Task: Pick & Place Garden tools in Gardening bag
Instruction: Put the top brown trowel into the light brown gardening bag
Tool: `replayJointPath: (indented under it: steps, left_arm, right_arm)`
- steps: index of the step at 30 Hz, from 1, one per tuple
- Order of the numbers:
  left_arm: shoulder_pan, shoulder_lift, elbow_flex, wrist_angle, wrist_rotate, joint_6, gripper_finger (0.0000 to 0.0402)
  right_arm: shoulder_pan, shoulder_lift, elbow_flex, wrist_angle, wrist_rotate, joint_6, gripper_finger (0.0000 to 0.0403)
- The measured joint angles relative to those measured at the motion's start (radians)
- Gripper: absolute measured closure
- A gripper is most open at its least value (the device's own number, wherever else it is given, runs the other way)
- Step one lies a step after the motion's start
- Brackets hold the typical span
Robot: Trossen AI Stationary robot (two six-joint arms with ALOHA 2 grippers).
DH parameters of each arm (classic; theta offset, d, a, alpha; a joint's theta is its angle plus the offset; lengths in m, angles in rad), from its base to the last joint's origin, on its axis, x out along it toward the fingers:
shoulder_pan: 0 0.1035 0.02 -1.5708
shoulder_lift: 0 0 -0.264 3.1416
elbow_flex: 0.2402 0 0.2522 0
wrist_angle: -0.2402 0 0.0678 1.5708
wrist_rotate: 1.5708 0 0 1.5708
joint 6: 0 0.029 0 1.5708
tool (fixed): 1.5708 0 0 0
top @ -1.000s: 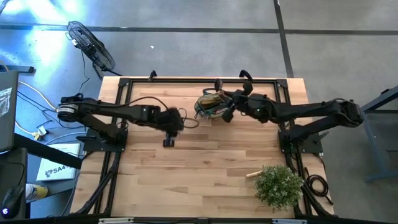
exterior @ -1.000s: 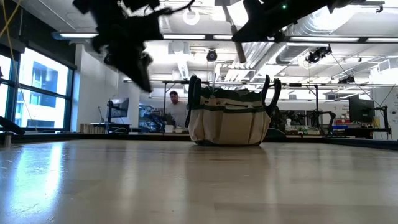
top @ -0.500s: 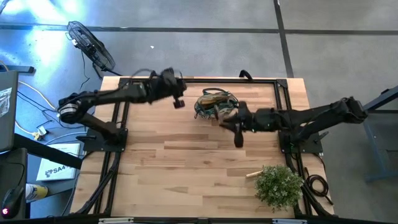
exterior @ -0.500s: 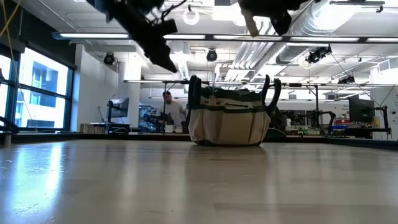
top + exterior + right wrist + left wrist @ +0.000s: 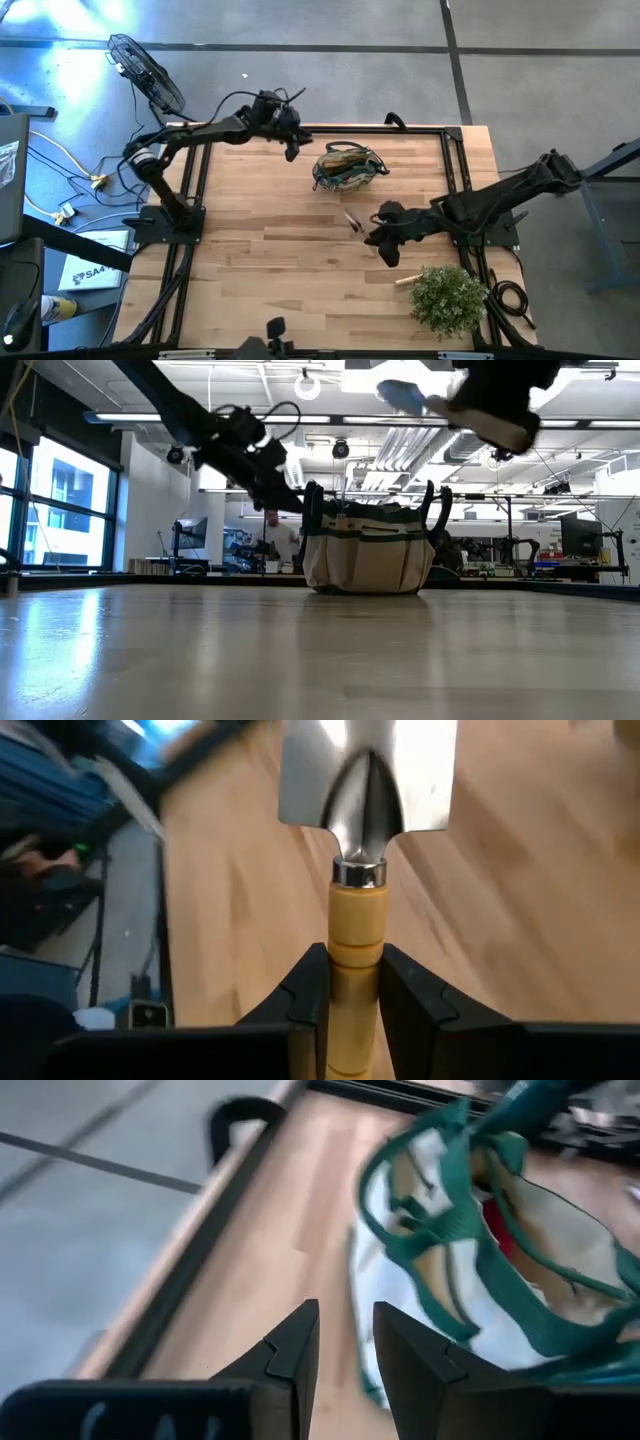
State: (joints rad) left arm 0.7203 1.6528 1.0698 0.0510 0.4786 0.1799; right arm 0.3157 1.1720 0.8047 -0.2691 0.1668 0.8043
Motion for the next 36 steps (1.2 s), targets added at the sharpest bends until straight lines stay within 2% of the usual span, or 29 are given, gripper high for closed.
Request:
replayJointPath:
  steps: [6,9,13,19,27,36]
  left_arm:
    - [-0.001,0.087,0.002,0.085,0.162,-0.067,0.0309]
    - [-0.001,0.113,0.002,0.153,0.194,-0.106,0.0309]
    - [-0.017,0.146,0.002,0.229,0.207,-0.16,0.0309]
    - [-0.052,0.172,0.002,0.233,0.223,-0.17,0.0309]
    - [-0.115,0.173,0.002,0.209,0.271,-0.191,0.0309]
    - [-0.191,0.173,0.002,0.159,0.275,-0.188,0.0309]
  right_arm:
    - [-0.049,0.039,-0.001,-0.137,-0.157,0.218,0.0351]
    - [-0.108,0.043,-0.001,-0.149,-0.275,0.27,0.0351]
    - [-0.199,0.065,-0.001,-0.143,-0.352,0.275,0.0351]
    - [-0.336,0.118,-0.001,-0.179,-0.484,0.239,0.0351]
    - [-0.497,0.184,-0.001,-0.2,-0.565,0.132,0.0351]
    - [-0.632,0.191,-0.001,-0.339,-0.532,0.011,0.0351]
